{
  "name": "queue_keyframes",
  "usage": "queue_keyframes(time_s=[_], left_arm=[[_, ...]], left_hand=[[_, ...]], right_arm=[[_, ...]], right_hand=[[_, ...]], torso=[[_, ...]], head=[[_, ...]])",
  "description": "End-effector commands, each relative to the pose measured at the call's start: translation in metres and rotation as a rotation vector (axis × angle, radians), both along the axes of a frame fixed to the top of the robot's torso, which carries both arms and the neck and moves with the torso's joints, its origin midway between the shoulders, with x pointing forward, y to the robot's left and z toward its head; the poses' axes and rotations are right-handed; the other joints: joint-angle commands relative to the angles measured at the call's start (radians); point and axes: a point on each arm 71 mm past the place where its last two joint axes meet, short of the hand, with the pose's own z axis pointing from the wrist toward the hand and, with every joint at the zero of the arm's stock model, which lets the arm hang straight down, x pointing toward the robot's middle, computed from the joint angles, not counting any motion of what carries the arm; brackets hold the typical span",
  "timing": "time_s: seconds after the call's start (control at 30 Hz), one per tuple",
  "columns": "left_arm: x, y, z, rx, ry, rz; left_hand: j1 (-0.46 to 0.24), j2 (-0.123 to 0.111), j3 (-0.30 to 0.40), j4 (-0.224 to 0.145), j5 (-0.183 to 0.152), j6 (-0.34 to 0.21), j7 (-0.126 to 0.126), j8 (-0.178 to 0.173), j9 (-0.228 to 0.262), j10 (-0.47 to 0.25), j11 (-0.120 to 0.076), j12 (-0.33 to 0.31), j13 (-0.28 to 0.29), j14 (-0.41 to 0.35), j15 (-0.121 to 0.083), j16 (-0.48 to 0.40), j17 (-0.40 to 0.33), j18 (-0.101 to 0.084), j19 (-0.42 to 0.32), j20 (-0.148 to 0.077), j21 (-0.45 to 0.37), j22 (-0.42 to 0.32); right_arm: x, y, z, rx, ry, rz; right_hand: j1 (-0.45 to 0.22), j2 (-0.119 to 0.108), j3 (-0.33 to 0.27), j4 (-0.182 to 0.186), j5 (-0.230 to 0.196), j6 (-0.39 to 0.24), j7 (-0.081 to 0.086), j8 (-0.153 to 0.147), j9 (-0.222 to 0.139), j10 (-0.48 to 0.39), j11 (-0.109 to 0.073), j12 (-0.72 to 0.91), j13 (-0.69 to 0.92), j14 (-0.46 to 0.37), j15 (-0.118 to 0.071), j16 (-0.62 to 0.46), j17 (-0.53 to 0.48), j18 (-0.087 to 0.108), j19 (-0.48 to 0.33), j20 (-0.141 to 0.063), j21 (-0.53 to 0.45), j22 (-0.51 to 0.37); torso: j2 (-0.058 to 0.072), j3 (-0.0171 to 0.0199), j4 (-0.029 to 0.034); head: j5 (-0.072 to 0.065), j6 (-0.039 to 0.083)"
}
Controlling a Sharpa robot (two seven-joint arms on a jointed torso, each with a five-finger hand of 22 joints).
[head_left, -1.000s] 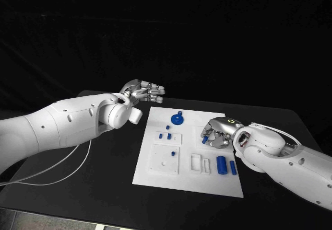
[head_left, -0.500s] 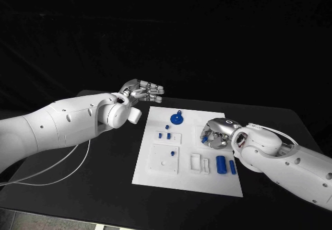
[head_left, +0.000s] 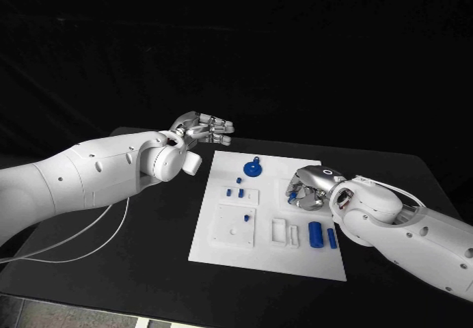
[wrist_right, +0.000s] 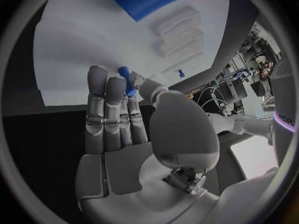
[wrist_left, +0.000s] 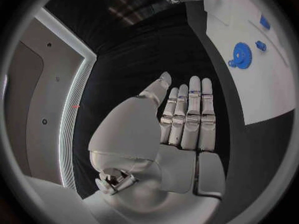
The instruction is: Assemble the parts on the task board
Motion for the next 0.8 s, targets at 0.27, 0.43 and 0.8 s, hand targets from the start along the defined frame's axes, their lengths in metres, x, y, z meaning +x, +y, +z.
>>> queue_keyframes(time_s=[0.27, 0.43, 0.8], left_arm=[[0.001, 0.001, 0.001, -0.009, -0.002, -0.006], [0.001, 0.001, 0.001, -0.008, -0.002, -0.005], [0.002, -0.001, 0.001, -0.008, -0.001, -0.009]], left_hand=[[0.006, 0.001, -0.001, -0.006, -0.002, -0.007, -0.003, 0.0, 0.001, -0.006, 0.003, 0.003, 0.0, -0.008, 0.001, -0.005, -0.001, -0.002, 0.007, 0.001, 0.007, -0.001], [0.006, 0.001, -0.001, -0.006, -0.002, -0.007, -0.003, 0.0, 0.001, -0.006, 0.003, 0.003, 0.0, -0.008, 0.001, -0.005, -0.001, -0.002, 0.007, 0.001, 0.007, -0.001], [0.006, 0.001, -0.001, -0.006, -0.002, -0.007, -0.003, 0.0, 0.001, -0.006, 0.003, 0.003, 0.0, -0.008, 0.001, -0.005, -0.001, -0.002, 0.007, 0.001, 0.007, -0.001]], right_arm=[[-0.006, 0.009, 0.037, 0.123, -0.079, 0.003], [-0.012, 0.02, 0.049, 0.158, -0.079, 0.035], [-0.035, 0.067, 0.047, 0.176, -0.063, 0.166]], right_hand=[[-0.005, 0.011, 0.003, -0.005, -0.001, 0.011, -0.002, 0.002, -0.002, 0.034, -0.023, 0.003, 0.001, 0.003, -0.01, 0.004, 0.002, 0.009, 0.033, -0.012, 0.005, 0.008], [-0.005, 0.013, 0.002, -0.008, -0.001, 0.012, -0.002, 0.002, -0.002, 0.034, -0.023, 0.003, 0.001, 0.003, -0.011, 0.004, 0.002, 0.009, 0.033, -0.013, 0.004, 0.012], [-0.007, 0.018, 0.003, -0.014, 0.0, 0.01, -0.001, 0.002, -0.002, 0.033, -0.022, 0.003, 0.001, 0.003, -0.01, 0.0, 0.0, 0.009, 0.032, -0.012, 0.0, 0.016]], torso=[[0.0, 0.0, -0.0002], [0.0, -0.0002, -0.0009], [0.0, 0.0001, 0.0005]], head=[[0.009, -0.006], [0.012, -0.008], [0.034, -0.012]])
